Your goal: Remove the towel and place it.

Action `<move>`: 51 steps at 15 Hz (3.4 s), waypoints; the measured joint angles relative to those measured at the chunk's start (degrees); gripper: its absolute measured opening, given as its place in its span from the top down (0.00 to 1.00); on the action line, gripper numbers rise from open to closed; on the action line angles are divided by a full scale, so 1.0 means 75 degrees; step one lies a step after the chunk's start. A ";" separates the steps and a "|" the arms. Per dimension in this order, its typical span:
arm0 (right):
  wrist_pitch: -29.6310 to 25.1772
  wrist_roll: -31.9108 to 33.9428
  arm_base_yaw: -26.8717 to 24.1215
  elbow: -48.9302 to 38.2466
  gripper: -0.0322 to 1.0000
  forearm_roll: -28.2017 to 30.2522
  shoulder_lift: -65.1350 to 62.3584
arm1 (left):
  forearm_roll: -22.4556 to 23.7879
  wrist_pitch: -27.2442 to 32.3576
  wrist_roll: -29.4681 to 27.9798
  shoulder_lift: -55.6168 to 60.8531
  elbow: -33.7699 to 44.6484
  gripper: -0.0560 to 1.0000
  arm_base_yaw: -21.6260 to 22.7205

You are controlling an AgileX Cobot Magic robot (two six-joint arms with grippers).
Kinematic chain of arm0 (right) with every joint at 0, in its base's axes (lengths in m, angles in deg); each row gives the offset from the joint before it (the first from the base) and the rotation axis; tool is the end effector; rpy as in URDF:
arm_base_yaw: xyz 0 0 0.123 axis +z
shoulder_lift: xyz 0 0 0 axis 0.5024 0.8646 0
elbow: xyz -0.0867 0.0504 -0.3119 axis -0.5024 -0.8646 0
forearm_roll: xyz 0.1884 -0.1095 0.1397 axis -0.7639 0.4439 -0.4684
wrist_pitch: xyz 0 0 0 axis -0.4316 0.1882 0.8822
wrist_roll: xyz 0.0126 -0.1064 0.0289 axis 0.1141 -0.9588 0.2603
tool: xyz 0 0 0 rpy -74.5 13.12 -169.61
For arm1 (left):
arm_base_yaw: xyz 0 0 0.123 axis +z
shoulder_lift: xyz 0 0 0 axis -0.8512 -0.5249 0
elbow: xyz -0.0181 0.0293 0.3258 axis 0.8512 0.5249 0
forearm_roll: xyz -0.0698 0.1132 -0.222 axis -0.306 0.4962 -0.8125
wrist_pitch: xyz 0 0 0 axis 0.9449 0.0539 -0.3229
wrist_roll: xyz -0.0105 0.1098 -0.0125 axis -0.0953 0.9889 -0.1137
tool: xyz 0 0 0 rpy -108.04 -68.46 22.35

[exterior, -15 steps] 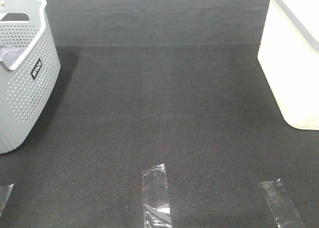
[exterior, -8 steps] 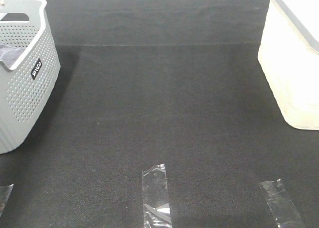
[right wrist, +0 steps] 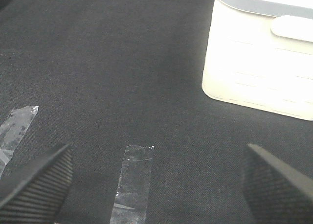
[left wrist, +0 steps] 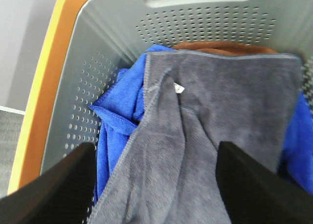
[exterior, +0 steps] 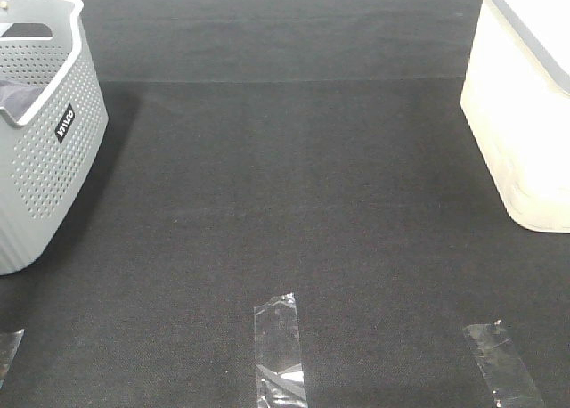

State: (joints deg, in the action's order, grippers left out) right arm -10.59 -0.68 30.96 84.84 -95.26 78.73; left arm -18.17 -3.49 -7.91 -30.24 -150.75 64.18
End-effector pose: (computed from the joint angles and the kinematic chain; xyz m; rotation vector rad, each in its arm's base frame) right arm -0.0257 0.0137 0.2727 -0.2183 2.0249 0.0625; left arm 0.4540 0.0689 0.3332 -0.1243 2.4925 0.3240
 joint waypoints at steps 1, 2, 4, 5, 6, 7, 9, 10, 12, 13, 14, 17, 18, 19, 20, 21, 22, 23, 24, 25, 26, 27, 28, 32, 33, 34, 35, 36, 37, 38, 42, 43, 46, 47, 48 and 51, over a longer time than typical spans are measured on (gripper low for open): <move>0.0000 0.0000 0.0000 0.0000 0.13 0.0000 0.0000 | 0.0000 0.0122 0.0000 -0.0413 -0.0351 0.32 0.0092; 0.0000 0.0000 0.0000 0.0000 0.13 0.0000 0.0000 | 0.0000 0.0206 0.0000 -0.0795 -0.0657 0.32 0.0191; 0.0000 0.0000 0.0000 0.0000 0.13 0.0000 0.0000 | 0.0000 0.0244 0.0000 -0.1574 -0.1222 0.32 0.0321; 0.0000 0.0000 0.0000 0.0000 0.13 0.0000 0.0000 | 0.0000 0.0191 0.0000 -0.1887 -0.1451 0.32 0.0374; 0.0000 0.0000 0.0000 0.0000 0.13 0.0000 0.0000 | -0.0023 0.0076 0.0000 -0.2154 -0.1665 0.32 0.0405; 0.0000 0.0000 0.0000 0.0000 0.13 0.0000 0.0000 | -0.0053 -0.0023 0.0000 -0.2422 -0.1879 0.32 0.0428; 0.0000 0.0000 0.0000 0.0000 0.13 0.0000 0.0000 | -0.0229 -0.0298 0.0000 -0.2834 -0.2078 0.32 0.0428; 0.0000 0.0000 0.0000 0.0000 0.13 0.0000 0.0000 | -0.0313 -0.0443 0.0000 -0.2979 -0.2116 0.32 0.0428; 0.0000 0.0000 0.0000 0.0000 0.13 0.0000 0.0000 | -0.0604 -0.0886 0.0000 -0.3186 -0.2124 0.32 0.0428; 0.0000 0.0000 0.0000 0.0000 0.13 0.0000 0.0000 | -0.0695 -0.0970 0.0000 -0.3216 -0.2124 0.34 0.0428; 0.0000 0.0000 0.0000 0.0000 0.13 0.0000 0.0000 | -0.0756 -0.1016 0.0000 -0.3262 -0.2124 0.38 0.0428; 0.0000 0.0000 0.0000 0.0000 0.13 0.0000 0.0000 | -0.0871 -0.1054 0.0000 -0.3338 -0.2124 0.55 0.0428; 0.0000 0.0000 0.0000 0.0000 0.13 0.0000 0.0000 | -0.0879 -0.1062 0.0000 -0.3338 -0.2124 0.63 0.0428; 0.0000 0.0000 0.0000 0.0000 0.13 0.0000 0.0000 | -0.0879 -0.1062 0.0000 -0.3338 -0.2124 0.71 0.0428; 0.0000 0.0000 0.0000 0.0000 0.13 0.0000 0.0000 | -0.0879 -0.1054 0.0000 -0.3338 -0.2124 0.80 0.0428; 0.0000 0.0000 0.0000 0.0000 0.13 0.0000 0.0000 | -0.0879 -0.1016 0.0015 -0.3338 -0.2124 0.90 0.0428; 0.0000 0.0000 0.0000 0.0000 0.13 0.0000 0.0000 | -0.0879 -0.1001 0.0069 -0.3338 -0.2124 0.94 0.0428; 0.0000 0.0000 0.0000 0.0000 0.13 0.0000 0.0000 | -0.0879 -0.0993 0.0145 -0.3323 -0.2124 0.95 0.0428; 0.0000 0.0000 0.0000 0.0000 0.13 0.0000 0.0000 | -0.0879 -0.0963 0.0176 -0.3270 -0.2124 0.95 0.0428; 0.0000 0.0000 0.0000 0.0000 0.13 0.0000 0.0000 | -0.0879 -0.0955 0.0176 -0.3193 -0.2124 0.95 0.0428; 0.0000 0.0000 0.0000 0.0000 0.13 0.0000 0.0000 | -0.0886 -0.0909 0.0183 -0.3063 -0.2124 0.95 0.0428; 0.0000 0.0000 0.0000 0.0000 0.13 0.0000 0.0000 | -0.0879 -0.0871 0.0229 -0.2918 -0.2124 0.95 0.0420; 0.0000 0.0000 0.0000 0.0000 0.13 0.0000 0.0000 | -0.0924 -0.0718 0.0359 -0.2727 -0.2124 0.95 0.0420; 0.0000 0.0000 0.0000 0.0000 0.13 -0.0031 0.0000 | -0.1795 -0.0015 0.1528 -0.1390 -0.2124 0.95 0.0206; 0.0000 0.0000 0.0000 0.0000 0.13 -0.0053 0.0000 | -0.2063 0.0031 0.1742 -0.1100 -0.2124 0.95 0.0176; 0.0000 0.0000 0.0000 0.0000 0.13 -0.0053 0.0000 | -0.2452 0.0061 0.1986 -0.0756 -0.2124 0.95 0.0122; 0.0000 0.0000 0.0000 0.0000 0.13 -0.0053 0.0000 | -0.2926 0.0076 0.2238 -0.0374 -0.2124 0.95 0.0092; 0.0000 0.0000 0.0000 0.0000 0.13 -0.0053 0.0000 | -0.3354 0.0092 0.2513 -0.0015 -0.2124 0.95 0.0031; 0.0000 0.0000 0.0000 0.0000 0.13 -0.0053 0.0000 | -0.3873 0.0107 0.2834 0.0290 -0.2124 0.95 -0.0038; 0.0000 0.0000 0.0000 0.0000 0.13 -0.0053 0.0000 | -0.4316 0.0183 0.3193 0.0535 -0.2124 0.95 -0.0130; 0.0000 0.0000 0.0000 0.0000 0.13 -0.0053 0.0000 | -0.5814 0.0909 0.4072 0.1199 -0.2131 0.95 -0.0611; 0.0000 0.0000 0.0000 0.0000 0.13 -0.0053 0.0000 | -0.6104 0.1146 0.4293 0.1261 -0.2131 0.95 -0.0810; 0.0000 0.0000 0.0000 0.0000 0.13 -0.0222 0.0076 | -0.6616 0.1856 0.4599 0.1283 -0.2131 0.95 -0.1490; 0.0000 0.0000 0.0000 0.0000 0.13 -0.0413 0.0222 | -0.6814 0.2078 0.4691 0.1283 -0.2131 0.95 -0.1757; 0.0000 0.0000 0.0000 0.0000 0.13 -0.0649 0.0374 | -0.7005 0.2269 0.4851 0.1283 -0.2131 0.95 -0.2024; 0.0061 -0.0031 0.0000 0.0000 0.13 -0.1138 0.0810 | -0.7326 0.2735 0.5279 0.1283 -0.2131 0.95 -0.2743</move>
State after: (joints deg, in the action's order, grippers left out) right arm -10.13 -0.91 30.96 84.84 -103.80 84.80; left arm -73.11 17.02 31.68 -20.61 -166.74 43.62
